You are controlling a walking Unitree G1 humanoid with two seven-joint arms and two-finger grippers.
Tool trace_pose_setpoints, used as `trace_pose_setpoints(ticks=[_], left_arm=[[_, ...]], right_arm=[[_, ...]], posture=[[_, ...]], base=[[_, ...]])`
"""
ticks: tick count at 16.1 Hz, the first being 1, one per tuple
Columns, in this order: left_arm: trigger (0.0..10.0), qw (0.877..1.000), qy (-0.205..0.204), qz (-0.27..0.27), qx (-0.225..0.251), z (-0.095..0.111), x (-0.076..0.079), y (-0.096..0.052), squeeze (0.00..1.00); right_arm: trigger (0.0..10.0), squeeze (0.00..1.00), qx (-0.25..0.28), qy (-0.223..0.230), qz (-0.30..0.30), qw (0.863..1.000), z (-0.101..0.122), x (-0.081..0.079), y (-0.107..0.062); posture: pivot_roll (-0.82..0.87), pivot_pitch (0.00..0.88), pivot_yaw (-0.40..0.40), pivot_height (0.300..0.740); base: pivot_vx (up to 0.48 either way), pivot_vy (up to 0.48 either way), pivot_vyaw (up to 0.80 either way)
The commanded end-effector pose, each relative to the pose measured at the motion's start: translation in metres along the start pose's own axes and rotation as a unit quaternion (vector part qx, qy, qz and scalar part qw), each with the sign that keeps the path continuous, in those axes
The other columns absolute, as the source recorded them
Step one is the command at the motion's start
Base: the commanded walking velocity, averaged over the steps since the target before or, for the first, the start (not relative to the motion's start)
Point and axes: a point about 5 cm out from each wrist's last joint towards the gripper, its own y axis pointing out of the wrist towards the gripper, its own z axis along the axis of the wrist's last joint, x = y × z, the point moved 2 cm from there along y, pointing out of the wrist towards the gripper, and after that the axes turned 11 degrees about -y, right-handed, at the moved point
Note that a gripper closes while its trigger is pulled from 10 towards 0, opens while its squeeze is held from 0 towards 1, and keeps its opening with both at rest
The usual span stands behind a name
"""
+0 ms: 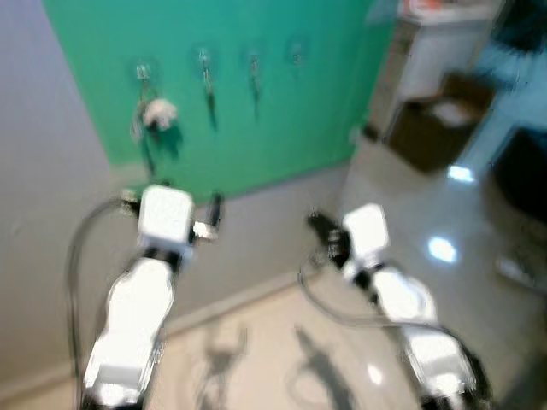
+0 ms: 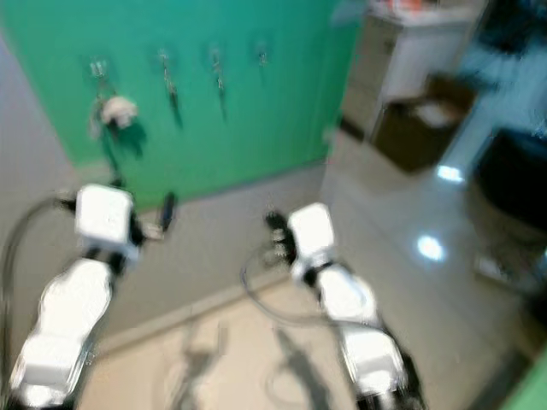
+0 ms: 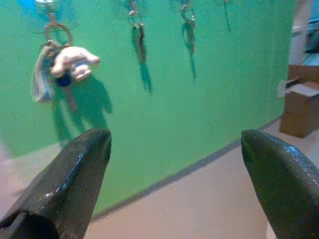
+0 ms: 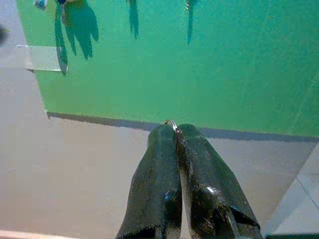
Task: Hang keys on a hook
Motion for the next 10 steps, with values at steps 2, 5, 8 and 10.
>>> trace_pose_setpoints(ticks=[2,5,8,10], left_arm=[[10.0,1.0,0.013,0.012,0.005,0.003,-0.008,-0.0001,0.0],[10.0,1.0,-0.016,0.024,0.002,0.0012,-0.0115,-0.0004,0.0],[10.0,1.0,-0.002,0.026,0.006,0.0022,-0.0138,-0.0004,0.0],[10.0,1.0,-0.005,0.017,0.011,0.0037,-0.0128,-0.0004,0.0]], right_arm=[[10.0,0.0,0.011,-0.001,0.004,1.0,0.0049,-0.003,0.0039],[10.0,0.0,0.011,0.001,0.004,1.0,0.0048,-0.003,0.0052],[10.0,0.0,0.012,0.022,-0.011,1.0,0.0049,0.0001,0.0058],[10.0,0.0,0.014,0.014,-0.008,1.0,0.0051,-0.002,0.0054]], posture=[[0.06,0.0,-0.003,0.74],[0.06,0.0,-0.002,0.74],[0.06,0.0,0.002,0.74],[0.06,0.0,0.005,0.74]], base=[[0.0,-0.48,0.8],[0.0,-0.16,0.8],[0.0,0.0,0.0],[0.0,0.0,0.0]])
